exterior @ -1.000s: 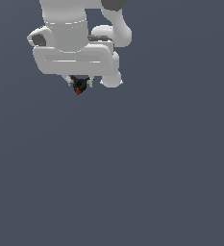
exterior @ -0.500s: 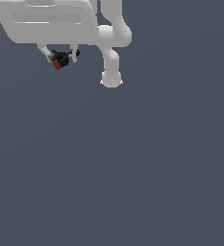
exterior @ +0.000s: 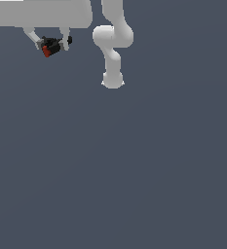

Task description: Pick up the object and move it to a goal position.

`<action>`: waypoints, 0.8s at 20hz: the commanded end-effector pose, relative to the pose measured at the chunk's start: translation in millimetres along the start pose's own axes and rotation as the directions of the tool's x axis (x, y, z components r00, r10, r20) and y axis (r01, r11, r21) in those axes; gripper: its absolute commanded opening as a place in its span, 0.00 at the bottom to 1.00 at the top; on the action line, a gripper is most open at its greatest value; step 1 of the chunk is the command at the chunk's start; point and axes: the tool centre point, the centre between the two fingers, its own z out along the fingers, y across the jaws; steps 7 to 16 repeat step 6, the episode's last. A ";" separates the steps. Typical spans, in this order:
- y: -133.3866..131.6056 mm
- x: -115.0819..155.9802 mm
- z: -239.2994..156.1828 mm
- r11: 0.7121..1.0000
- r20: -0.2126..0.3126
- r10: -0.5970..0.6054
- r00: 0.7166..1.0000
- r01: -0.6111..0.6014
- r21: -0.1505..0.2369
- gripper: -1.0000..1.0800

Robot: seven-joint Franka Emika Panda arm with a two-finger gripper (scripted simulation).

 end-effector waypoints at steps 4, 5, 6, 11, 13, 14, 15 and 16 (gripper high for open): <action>1.5 1.0 -3.9 1.000 0.000 0.000 1.000 0.000 0.000 0.00; 1.3 1.1 -3.6 1.000 0.000 0.000 1.000 0.000 0.000 0.00; 1.2 1.1 -3.4 1.000 0.000 0.000 1.000 0.000 0.000 0.00; 1.2 1.1 -3.4 1.000 0.000 0.000 1.000 0.000 0.000 0.00; 1.2 1.1 -3.4 1.000 0.000 0.000 1.000 0.000 0.000 0.00; 1.2 1.1 -3.4 1.000 0.000 0.000 1.000 0.000 0.000 0.00; 1.2 1.1 -3.4 1.000 0.000 0.000 1.000 0.000 0.000 0.00; 1.2 1.1 -3.4 1.000 0.000 0.000 1.000 0.000 0.000 0.00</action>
